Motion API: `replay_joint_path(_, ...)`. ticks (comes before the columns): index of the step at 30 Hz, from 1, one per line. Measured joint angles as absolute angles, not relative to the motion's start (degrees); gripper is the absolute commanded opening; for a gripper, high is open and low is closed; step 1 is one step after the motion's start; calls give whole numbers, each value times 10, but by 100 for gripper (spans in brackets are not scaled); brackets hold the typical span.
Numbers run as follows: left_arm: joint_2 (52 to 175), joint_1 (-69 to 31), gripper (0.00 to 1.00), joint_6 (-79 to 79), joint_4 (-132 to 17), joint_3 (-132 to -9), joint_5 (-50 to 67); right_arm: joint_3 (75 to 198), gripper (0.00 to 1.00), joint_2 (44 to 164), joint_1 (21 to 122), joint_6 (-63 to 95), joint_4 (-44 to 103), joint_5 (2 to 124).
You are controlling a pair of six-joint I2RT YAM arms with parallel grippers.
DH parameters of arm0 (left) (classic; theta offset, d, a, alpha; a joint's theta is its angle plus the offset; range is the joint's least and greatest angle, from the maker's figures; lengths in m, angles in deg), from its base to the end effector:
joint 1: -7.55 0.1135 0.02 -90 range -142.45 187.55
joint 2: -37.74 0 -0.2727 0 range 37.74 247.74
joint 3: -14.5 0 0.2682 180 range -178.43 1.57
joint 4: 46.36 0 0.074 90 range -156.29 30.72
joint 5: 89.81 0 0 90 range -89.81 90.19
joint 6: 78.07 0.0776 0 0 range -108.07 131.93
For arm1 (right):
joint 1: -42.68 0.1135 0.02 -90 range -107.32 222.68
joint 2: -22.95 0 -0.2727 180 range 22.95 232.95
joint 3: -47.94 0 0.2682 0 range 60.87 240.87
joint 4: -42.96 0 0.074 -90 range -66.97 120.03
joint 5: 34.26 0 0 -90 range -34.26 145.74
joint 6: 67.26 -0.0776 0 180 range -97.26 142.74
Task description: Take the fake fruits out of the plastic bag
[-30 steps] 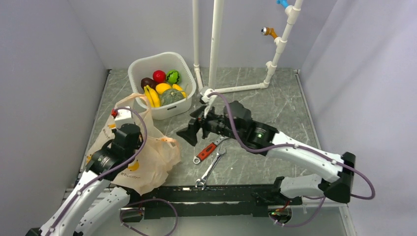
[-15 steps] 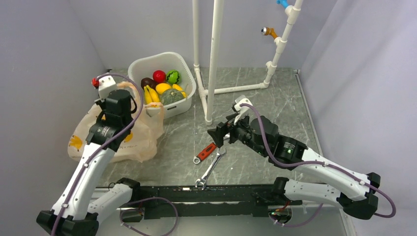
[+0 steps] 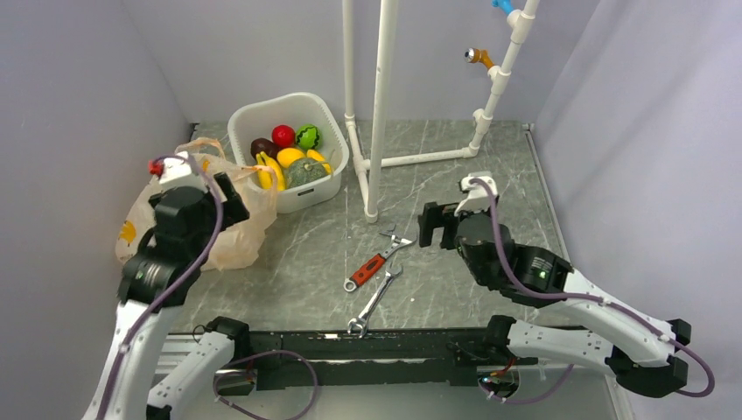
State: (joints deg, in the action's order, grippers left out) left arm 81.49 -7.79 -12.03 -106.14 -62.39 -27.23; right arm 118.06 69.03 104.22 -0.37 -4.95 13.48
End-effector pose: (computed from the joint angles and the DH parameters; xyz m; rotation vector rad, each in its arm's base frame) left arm 0.1785 -0.0119 0.3846 -0.4412 1.9306 0.0435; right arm 0.1393 0.1474 0.3660 -0.1673 1.8770 0.2789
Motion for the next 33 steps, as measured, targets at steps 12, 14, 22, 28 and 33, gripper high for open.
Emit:
replay_joint_path(12,690,-78,99,-121,-1066,-817,-113,1347,100,671,1042,26,-123,10)
replay_joint_path(14,684,-78,99,-116,-1057,-833,-101,1365,100,664,1042,46,-123,2)
replay_joint_path(22,641,-78,99,-93,-993,-844,-55,1412,100,637,1042,103,-105,-8)
replay_joint_path(28,598,-78,99,-70,-919,-838,-39,1434,100,633,1042,140,-76,-6)
replay_joint_path(33,580,-78,99,-55,-875,-840,-39,1437,100,627,1042,164,-47,4)
